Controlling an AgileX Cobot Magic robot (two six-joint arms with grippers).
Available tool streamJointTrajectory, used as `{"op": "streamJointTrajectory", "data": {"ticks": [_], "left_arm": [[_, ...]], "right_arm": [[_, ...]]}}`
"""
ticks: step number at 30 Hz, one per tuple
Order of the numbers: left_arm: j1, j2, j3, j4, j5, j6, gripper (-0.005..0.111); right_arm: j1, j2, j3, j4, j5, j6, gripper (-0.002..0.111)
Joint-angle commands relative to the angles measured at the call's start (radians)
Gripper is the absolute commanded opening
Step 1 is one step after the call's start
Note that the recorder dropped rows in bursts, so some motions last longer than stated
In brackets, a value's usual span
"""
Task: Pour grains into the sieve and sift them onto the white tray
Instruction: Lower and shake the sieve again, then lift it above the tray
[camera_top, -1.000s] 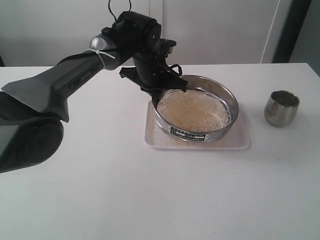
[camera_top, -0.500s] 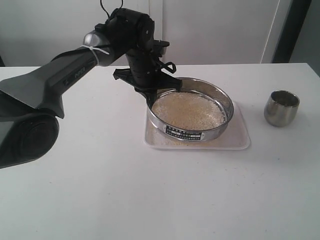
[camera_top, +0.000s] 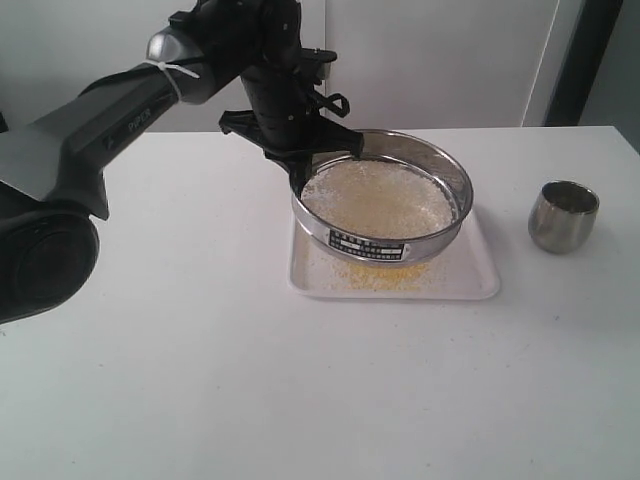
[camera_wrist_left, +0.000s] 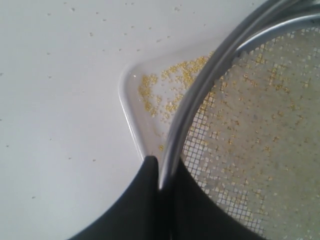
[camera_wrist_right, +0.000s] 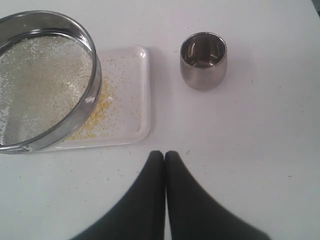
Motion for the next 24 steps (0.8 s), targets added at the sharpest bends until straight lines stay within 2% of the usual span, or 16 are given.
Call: {"op": "streamJointTrajectory", "data": {"ticks": [1,24], "left_arm": [[0.001,-0.045,-0.009,-0.029,0.077,0.0,0.0],[0.001,-0.139,-0.009,-0.028,0.091,0.0,0.0]], "right_arm": [[-0.004,-0.005,0.0,0.0,-0.012,0.001,0.0],[-0.004,-0.005,0.0,0.0,-0.012,0.001,0.0]]}}
